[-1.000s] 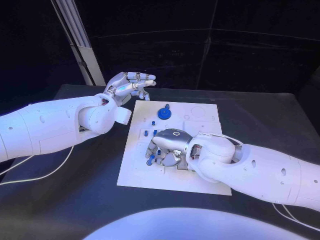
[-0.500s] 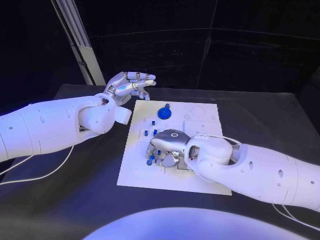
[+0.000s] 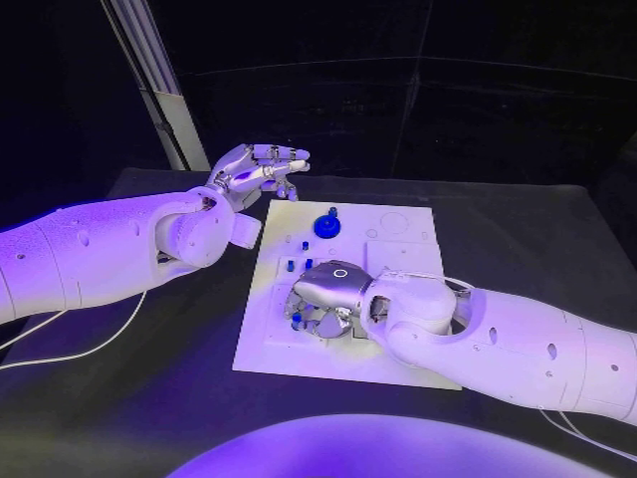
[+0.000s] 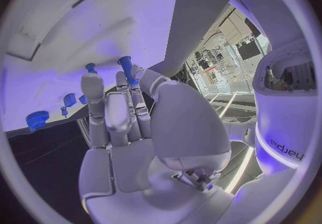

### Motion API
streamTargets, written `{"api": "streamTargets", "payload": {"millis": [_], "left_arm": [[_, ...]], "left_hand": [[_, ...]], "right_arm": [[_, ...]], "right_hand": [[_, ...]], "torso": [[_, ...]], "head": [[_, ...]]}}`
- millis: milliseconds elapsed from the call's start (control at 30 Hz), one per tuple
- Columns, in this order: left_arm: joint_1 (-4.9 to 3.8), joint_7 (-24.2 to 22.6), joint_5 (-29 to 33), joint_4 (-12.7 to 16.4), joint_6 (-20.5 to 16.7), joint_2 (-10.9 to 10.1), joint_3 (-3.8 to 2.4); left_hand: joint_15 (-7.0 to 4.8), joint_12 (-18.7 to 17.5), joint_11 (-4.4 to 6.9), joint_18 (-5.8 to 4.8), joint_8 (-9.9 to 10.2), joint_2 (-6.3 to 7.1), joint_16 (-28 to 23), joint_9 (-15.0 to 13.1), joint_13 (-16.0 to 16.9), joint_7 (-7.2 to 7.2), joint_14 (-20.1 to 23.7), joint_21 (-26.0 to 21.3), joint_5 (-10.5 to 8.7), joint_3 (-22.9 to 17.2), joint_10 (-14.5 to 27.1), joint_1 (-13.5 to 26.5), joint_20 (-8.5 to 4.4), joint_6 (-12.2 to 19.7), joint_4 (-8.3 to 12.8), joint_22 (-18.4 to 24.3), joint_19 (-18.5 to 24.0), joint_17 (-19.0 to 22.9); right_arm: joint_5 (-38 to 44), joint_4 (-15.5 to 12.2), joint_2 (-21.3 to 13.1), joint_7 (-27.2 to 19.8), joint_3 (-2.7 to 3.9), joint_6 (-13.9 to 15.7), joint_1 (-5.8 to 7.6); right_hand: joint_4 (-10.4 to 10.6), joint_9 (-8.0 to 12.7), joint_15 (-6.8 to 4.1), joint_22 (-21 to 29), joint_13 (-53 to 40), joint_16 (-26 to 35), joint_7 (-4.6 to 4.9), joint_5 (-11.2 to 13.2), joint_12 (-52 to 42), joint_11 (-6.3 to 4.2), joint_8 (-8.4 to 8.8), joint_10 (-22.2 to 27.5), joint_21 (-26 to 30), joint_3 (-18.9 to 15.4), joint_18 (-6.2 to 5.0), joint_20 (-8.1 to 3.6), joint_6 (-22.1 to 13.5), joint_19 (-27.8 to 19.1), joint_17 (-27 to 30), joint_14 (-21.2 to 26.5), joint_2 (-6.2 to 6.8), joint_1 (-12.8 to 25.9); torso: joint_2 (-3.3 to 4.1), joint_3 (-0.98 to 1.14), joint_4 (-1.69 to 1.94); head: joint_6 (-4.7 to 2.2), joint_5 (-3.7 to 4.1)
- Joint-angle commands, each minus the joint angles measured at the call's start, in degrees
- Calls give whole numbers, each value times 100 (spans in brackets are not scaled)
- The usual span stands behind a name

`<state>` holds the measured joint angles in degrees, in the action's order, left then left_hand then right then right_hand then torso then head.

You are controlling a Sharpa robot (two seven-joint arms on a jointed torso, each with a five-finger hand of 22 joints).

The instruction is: Assemble the parts on the task board

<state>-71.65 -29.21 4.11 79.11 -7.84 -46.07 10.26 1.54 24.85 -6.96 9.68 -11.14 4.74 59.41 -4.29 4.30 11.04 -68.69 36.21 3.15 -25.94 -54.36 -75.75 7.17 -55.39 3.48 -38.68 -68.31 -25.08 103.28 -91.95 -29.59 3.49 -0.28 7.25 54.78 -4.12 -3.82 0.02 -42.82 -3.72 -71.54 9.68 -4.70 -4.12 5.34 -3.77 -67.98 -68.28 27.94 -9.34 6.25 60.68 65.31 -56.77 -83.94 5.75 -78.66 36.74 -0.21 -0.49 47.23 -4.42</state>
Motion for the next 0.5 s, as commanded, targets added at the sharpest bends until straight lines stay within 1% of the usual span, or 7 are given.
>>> {"api": "streamTargets", "payload": {"millis": [33,133,200,267,400,500], "left_arm": [[-10,-11,13,2,79,8,-5],[-10,-8,13,0,83,9,-5],[-10,-5,13,-1,85,8,-5],[-10,-2,13,-2,87,8,-5],[-10,5,13,-9,93,7,-5],[-10,10,13,-12,98,3,-5]], "left_hand": [[8,31,13,81,-38,-31,-24,6,-7,-2,43,-24,24,4,35,-5,1,42,27,7,45,6],[10,44,10,81,-48,-35,-20,6,-10,1,48,-31,22,9,48,-1,2,50,33,12,44,16],[10,44,10,81,-48,-35,-20,6,-10,1,48,-31,22,9,48,-1,2,50,33,12,44,16],[10,44,10,81,-48,-35,-20,6,-10,1,48,-31,22,9,48,-1,2,50,33,12,44,16],[10,44,10,81,-48,-35,-20,6,-10,1,48,-31,22,9,48,-1,2,50,33,12,44,16],[10,44,10,81,-48,-35,-20,6,-10,1,48,-31,22,9,48,-1,2,50,33,12,44,16]], "right_arm": [[95,-14,13,8,-11,-14,-1],[72,-10,12,-7,-14,23,-1],[49,-9,6,-20,-16,68,-1],[29,-13,-4,-32,-17,141,-1],[-74,-49,-67,-103,-17,500,-1],[-200,-128,-178,-191,-17,805,-3]], "right_hand": [[59,9,81,53,26,-9,16,9,67,58,27,243,36,-41,65,36,-125,-55,48,-63,70,146],[92,11,121,192,25,56,30,-6,60,105,27,537,119,-133,40,79,-270,-138,169,-24,156,242],[112,10,143,288,20,109,55,-20,50,133,25,697,180,-230,24,104,-359,-191,261,3,193,287],[126,10,156,387,13,161,57,-28,34,146,23,846,247,-366,6,124,-487,-241,350,28,216,312],[174,10,172,585,6,241,75,-47,8,170,25,1107,384,-720,-20,147,-773,-320,488,57,218,340],[191,9,181,653,2,257,85,-57,-22,178,26,1194,434,-904,-29,152,-897,-337,520,60,208,321]], "torso": [[2,0,0],[0,0,-2],[1,-1,-3],[-1,-1,-3],[-8,0,-5],[-10,3,-8]], "head": [[-6,2],[-8,5],[-7,5],[-7,5],[-6,8],[-8,9]]}}
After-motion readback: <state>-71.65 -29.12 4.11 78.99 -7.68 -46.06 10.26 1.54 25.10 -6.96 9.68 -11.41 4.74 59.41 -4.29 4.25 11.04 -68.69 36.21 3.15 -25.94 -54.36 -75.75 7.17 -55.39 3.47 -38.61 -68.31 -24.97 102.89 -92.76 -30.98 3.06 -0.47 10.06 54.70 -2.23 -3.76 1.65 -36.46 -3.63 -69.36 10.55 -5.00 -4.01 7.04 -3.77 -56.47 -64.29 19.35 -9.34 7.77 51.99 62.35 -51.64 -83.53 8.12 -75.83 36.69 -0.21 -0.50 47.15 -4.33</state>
